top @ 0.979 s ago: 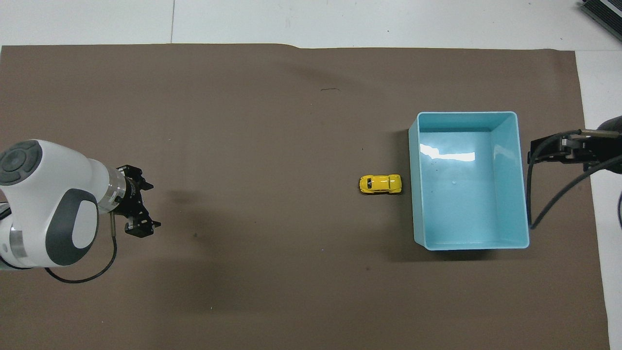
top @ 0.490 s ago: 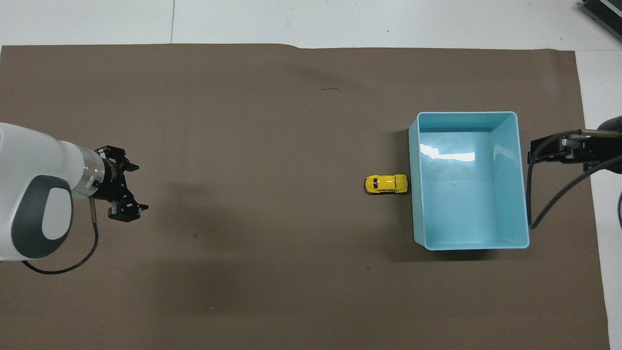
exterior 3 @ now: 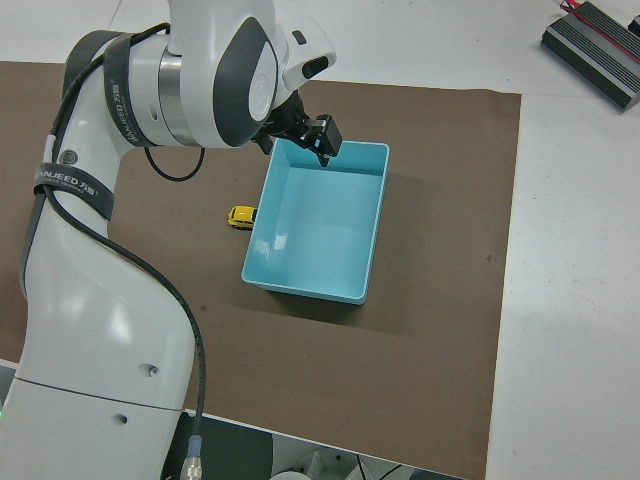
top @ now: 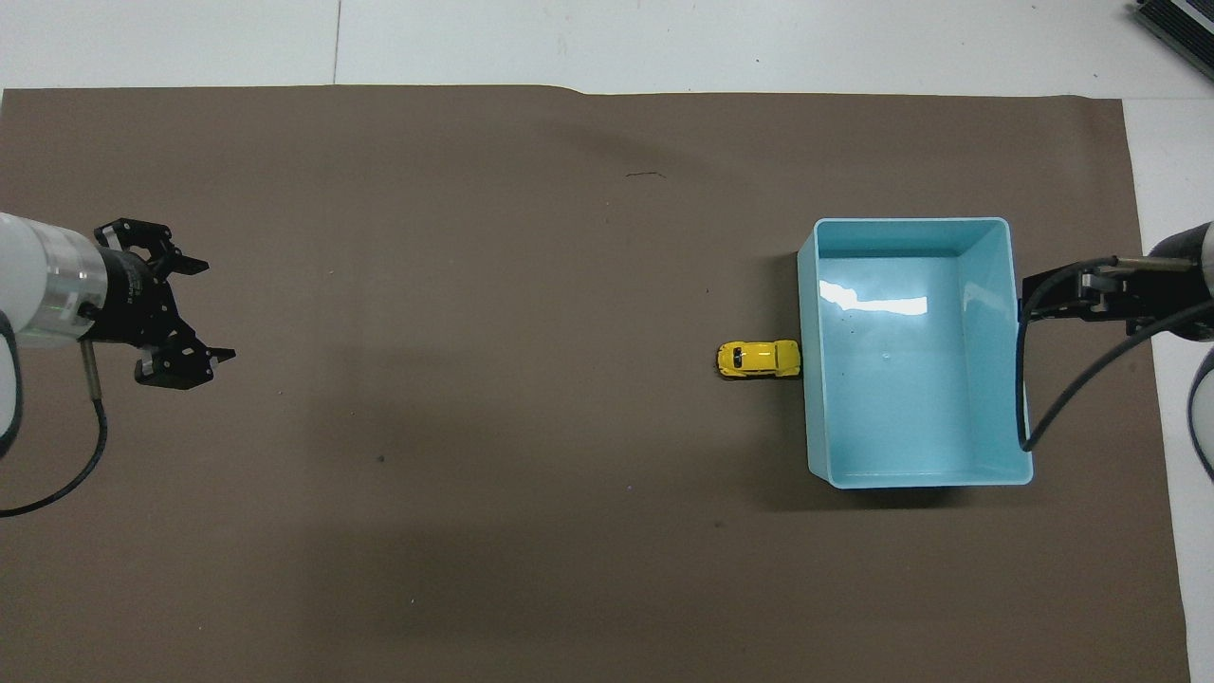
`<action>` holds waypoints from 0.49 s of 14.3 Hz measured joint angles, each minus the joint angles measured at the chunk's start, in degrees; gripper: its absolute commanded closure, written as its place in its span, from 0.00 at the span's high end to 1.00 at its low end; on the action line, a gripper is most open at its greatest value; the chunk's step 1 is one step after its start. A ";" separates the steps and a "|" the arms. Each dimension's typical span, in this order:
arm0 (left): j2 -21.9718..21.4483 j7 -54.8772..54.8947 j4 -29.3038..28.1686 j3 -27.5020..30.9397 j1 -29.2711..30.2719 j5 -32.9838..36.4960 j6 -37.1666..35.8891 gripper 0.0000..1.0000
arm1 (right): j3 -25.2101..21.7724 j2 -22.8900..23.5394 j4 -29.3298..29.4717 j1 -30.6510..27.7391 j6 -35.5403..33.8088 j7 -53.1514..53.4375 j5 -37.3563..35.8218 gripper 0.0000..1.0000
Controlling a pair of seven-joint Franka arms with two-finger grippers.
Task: Wind up and store yellow beetle car
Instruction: 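Retract the left gripper while the right gripper reaches toward the car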
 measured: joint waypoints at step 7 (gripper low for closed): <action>-0.22 11.82 11.37 -0.12 0.10 3.98 -12.08 1.00 | 0.20 0.81 -6.06 7.71 8.29 12.18 0.10 1.00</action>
